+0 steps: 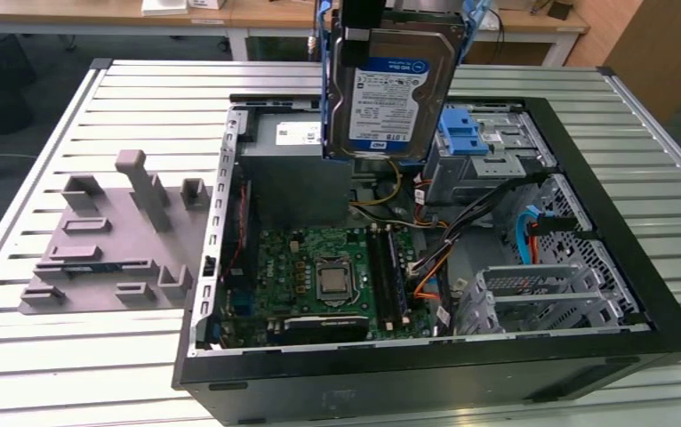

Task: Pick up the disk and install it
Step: 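Pick up the disk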

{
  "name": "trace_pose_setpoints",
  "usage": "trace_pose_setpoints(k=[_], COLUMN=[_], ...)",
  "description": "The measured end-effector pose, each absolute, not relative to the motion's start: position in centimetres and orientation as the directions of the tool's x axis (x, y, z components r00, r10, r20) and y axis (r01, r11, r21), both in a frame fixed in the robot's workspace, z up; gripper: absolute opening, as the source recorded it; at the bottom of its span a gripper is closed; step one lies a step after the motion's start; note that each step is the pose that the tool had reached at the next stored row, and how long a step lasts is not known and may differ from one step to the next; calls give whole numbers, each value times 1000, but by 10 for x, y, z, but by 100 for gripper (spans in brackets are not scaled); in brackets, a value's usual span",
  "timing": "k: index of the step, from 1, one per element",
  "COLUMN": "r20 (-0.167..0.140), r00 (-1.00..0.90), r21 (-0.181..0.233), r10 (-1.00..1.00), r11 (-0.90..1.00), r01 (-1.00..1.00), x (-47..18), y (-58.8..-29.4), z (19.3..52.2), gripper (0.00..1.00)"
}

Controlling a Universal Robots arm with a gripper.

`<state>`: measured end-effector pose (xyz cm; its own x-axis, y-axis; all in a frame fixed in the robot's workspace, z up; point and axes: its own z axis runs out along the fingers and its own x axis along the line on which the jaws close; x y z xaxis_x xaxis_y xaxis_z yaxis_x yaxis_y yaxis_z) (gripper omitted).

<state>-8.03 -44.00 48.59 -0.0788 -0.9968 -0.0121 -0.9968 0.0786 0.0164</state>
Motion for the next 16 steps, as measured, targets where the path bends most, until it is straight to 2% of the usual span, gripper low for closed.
trace_pose_setpoints(k=[16], r20=[-13], r00=[-79], r21=[7], r10=[-997], r11=[79], r01=[-997], x=[-81], y=[-444], z=[485], gripper=[36])
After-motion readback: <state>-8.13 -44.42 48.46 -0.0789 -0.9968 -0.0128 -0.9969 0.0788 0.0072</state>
